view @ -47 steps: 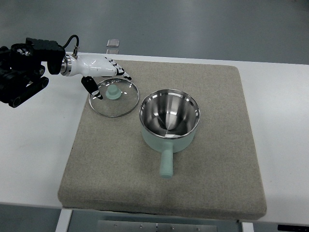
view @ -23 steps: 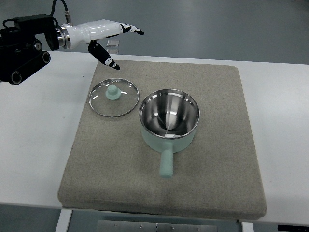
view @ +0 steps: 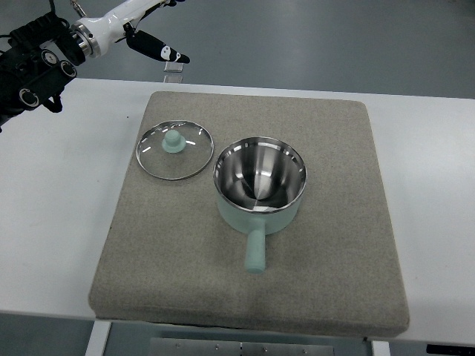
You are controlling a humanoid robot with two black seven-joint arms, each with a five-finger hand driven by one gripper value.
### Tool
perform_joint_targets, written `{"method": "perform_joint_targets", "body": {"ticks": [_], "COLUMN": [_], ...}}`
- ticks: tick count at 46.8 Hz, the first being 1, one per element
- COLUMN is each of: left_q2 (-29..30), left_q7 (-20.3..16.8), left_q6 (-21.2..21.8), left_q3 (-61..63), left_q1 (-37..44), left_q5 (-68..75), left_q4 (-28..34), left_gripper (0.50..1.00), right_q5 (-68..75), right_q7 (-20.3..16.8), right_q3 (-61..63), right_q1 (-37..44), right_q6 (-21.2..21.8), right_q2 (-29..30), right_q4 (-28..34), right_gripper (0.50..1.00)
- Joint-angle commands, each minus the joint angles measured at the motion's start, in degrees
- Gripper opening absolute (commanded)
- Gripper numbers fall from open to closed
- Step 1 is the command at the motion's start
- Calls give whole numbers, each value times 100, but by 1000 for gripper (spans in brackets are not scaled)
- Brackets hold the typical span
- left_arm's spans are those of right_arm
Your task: Place lid left of pot with left hand
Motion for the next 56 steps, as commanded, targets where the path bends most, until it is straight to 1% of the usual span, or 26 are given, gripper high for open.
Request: {"method": "perform_joint_targets", "body": {"ticks": [1, 6, 12, 17, 21, 28, 31, 36, 40, 43, 45, 50, 56], "left_q2": [-171, -312, -365, -453, -462, -514, -567, -663, -804, -918, -954, -954, -963], "left_q7": [0, 0, 2, 221, 485, 678, 941, 1635, 2092, 2356, 2436, 2436, 2401], "left_q6": [0, -9, -9, -27, -149, -589, -616, -598, -572, -572, -580, -861, -1616], "left_q3": [9, 9, 18, 9, -18, -44, -61, -316, -711, -1097, -1352, -1863, -2162], "left_q1": [0, 0, 61, 158, 176, 316, 387, 518, 659, 747, 817, 949, 1072], "left_q5": [-514, -1209, -1824, -2307, -2896, -4091, -4566, -5243, -5525, -5569, -5569, -5560, -5552], "left_q4": [306, 544, 570, 579, 562, 570, 588, 623, 798, 939, 975, 966, 983], "left_gripper": [994, 994, 994, 994, 994, 994, 994, 994, 994, 994, 994, 994, 994], "right_q5": [0, -8, 1, -8, 1, 1, 1, 0, 1, 1, 1, -8, 1], "right_q7": [0, 0, 0, 0, 0, 0, 0, 0, 0, 0, 0, 0, 0], "right_q3": [0, 0, 0, 0, 0, 0, 0, 0, 0, 0, 0, 0, 0], "right_q1": [0, 0, 0, 0, 0, 0, 0, 0, 0, 0, 0, 0, 0], "right_q6": [0, 0, 0, 0, 0, 0, 0, 0, 0, 0, 0, 0, 0], "right_q2": [0, 0, 0, 0, 0, 0, 0, 0, 0, 0, 0, 0, 0], "right_q4": [0, 0, 0, 0, 0, 0, 0, 0, 0, 0, 0, 0, 0], "right_gripper": [924, 924, 924, 924, 924, 924, 924, 924, 924, 924, 924, 924, 924]}}
